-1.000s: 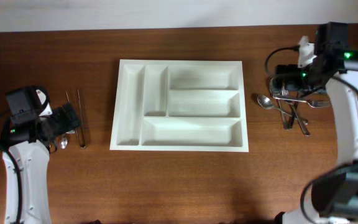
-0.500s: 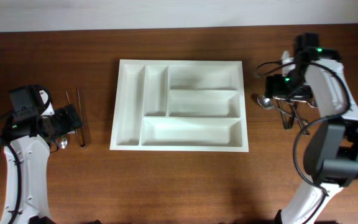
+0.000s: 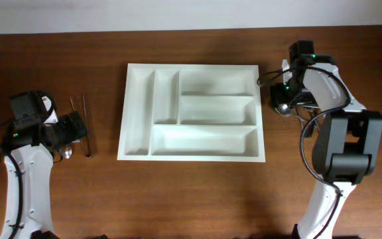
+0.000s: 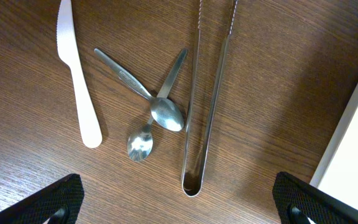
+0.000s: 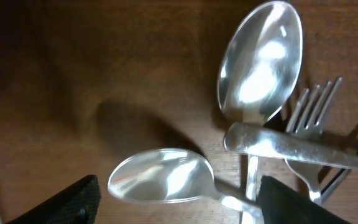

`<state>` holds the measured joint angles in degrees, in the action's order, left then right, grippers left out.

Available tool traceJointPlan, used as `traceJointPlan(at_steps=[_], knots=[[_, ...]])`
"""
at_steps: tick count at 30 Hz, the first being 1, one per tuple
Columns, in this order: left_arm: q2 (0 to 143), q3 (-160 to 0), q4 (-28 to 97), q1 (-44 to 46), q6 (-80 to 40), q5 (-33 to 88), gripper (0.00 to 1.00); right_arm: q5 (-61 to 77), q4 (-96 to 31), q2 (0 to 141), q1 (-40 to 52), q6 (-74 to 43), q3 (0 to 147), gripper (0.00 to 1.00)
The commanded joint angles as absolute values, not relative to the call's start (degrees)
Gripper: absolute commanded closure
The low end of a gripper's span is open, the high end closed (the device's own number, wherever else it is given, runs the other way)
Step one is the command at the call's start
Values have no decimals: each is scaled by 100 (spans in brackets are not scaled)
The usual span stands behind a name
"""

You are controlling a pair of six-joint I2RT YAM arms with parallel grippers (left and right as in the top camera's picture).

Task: Pack container
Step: 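Lower the right gripper and grasp a metal spoon from the pile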

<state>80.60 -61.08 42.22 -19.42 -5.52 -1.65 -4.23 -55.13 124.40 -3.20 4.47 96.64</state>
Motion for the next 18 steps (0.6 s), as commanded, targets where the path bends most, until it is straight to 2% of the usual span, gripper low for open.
traceJointPlan(at_steps=[1, 8, 13, 18], knots=[[8084, -6230, 4191, -1973, -482, -82, 1, -867, -5435, 12604, -180, 425, 9773, 19], [8084, -6230, 4191, -1973, -482, -82, 1, -1275, -5339, 12811, 45, 423, 9773, 21], [8084, -6230, 4191, -1973, -482, -82, 1, -1380, -5328, 12884, 128, 399, 9771, 27], [8084, -6230, 4191, -1973, -482, -82, 1, -1422, -5330, 12901, 113, 355, 9769, 39]])
